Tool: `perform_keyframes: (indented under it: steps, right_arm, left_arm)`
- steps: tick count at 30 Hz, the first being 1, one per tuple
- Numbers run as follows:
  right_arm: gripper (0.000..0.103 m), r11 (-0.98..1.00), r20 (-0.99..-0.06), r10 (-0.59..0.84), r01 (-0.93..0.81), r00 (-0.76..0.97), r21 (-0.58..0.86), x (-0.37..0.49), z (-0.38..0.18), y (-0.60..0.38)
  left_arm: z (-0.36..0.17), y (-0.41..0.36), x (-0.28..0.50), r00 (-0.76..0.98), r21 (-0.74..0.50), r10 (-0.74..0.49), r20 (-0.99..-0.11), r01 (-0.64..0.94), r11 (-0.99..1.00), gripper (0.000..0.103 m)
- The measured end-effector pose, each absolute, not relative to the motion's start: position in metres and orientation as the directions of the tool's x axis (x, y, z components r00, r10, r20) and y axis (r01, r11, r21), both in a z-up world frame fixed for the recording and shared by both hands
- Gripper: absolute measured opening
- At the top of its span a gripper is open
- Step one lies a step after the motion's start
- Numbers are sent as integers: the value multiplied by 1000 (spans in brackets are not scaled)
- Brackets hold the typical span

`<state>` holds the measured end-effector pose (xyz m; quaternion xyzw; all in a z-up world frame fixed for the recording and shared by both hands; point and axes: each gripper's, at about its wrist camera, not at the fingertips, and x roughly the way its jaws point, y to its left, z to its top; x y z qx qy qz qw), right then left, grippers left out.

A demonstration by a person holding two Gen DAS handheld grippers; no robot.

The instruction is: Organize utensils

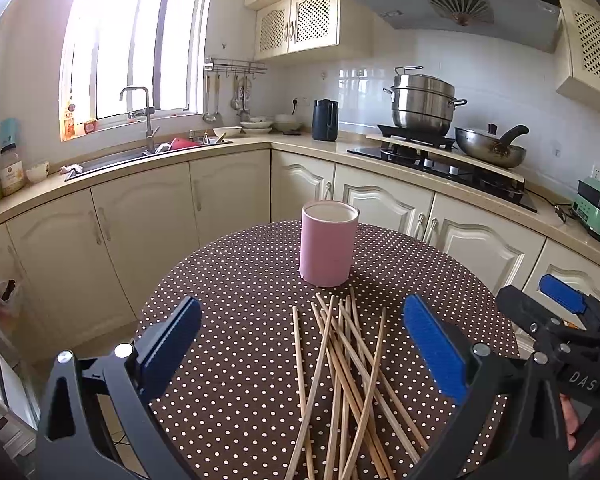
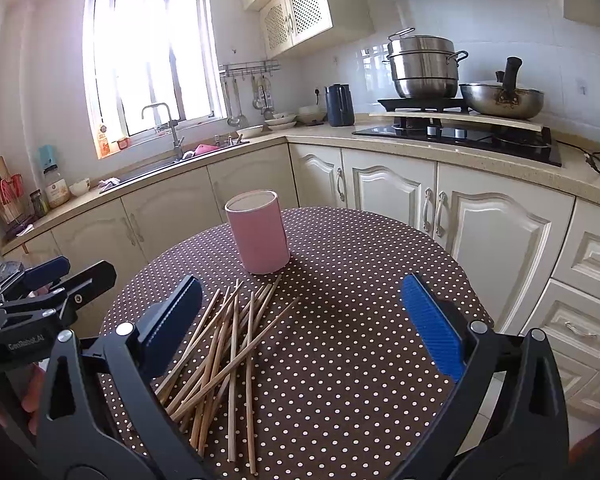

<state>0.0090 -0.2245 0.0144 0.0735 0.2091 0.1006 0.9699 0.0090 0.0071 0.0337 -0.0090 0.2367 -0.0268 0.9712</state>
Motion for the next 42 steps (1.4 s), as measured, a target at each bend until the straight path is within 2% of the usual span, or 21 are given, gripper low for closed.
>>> perform_keyframes:
  steps: [42]
  right_arm:
    - [98,969,-406,234,-179,883,169,12,12,-216]
  left_arm:
    - [39,5,5,897,-18,-52,-440,49,999,99]
